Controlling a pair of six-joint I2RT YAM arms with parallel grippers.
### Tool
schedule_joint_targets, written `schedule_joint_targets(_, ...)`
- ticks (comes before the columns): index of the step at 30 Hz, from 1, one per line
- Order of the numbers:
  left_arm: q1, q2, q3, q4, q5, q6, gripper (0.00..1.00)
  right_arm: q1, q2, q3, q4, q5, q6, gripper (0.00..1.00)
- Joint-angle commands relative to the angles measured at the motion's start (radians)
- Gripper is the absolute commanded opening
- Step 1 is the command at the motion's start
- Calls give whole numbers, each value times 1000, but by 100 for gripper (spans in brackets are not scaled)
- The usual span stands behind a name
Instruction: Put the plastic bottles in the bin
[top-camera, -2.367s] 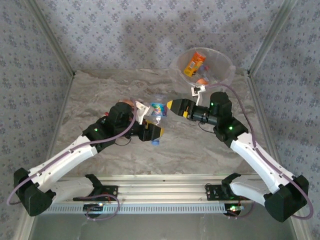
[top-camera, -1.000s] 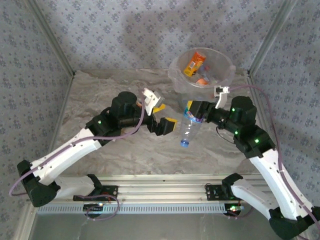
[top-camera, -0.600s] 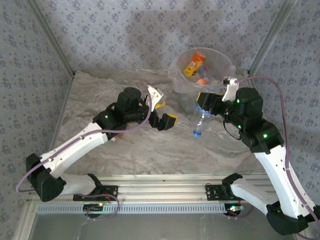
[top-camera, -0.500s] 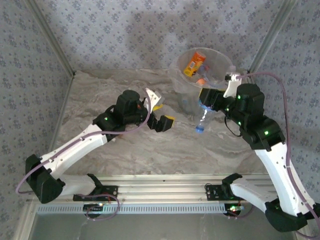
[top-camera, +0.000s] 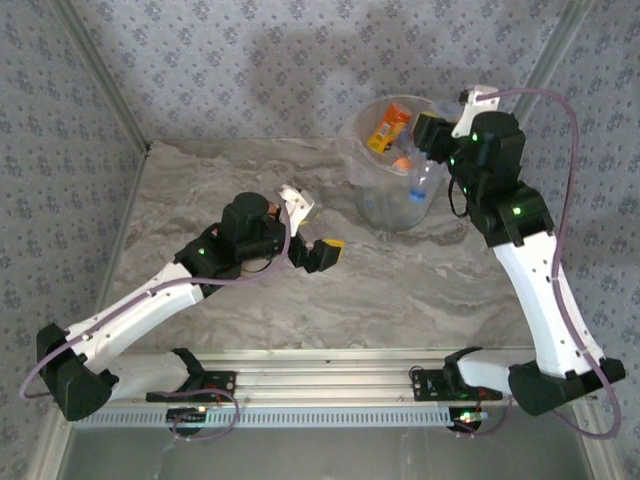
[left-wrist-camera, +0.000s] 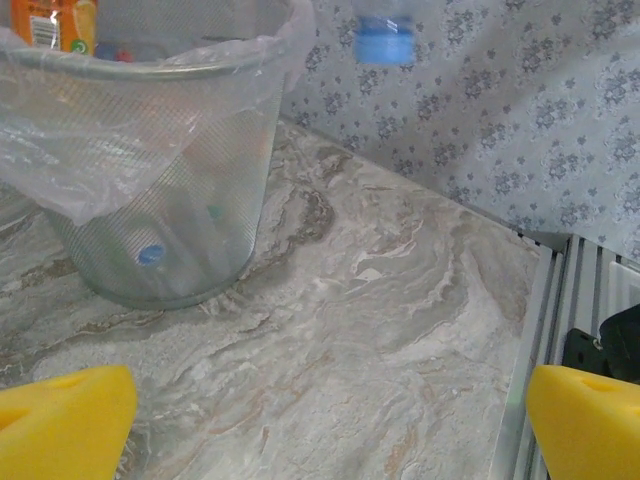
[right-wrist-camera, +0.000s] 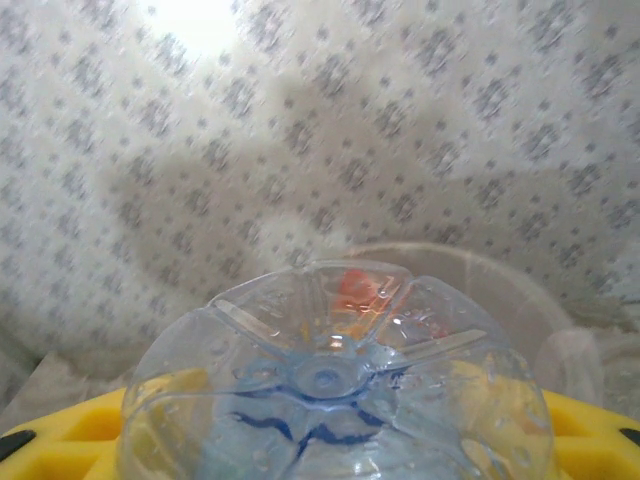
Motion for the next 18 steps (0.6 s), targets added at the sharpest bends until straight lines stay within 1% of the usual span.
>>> schedule_joint_targets(1,-10,-26,-2,8,-24,36,100,-46,70,90,117,21,10,59)
schedule_joint_targets(7,-14,-42,0,-18,-99,80,100,-98,251,209,169,13,71,60)
schedule_joint_targets(10,-15,-53,-6,-19,-125,97,100,-120,350,282,171,-26,124,60)
schedule_joint_targets(13,-14,-59,-15,-12,-142,102,100,-123,447,349,167,-42,159,59)
schedule_joint_targets(18,-14,-51,-12,-18,-149,104,100,-113,603,473,144,-103,205,59)
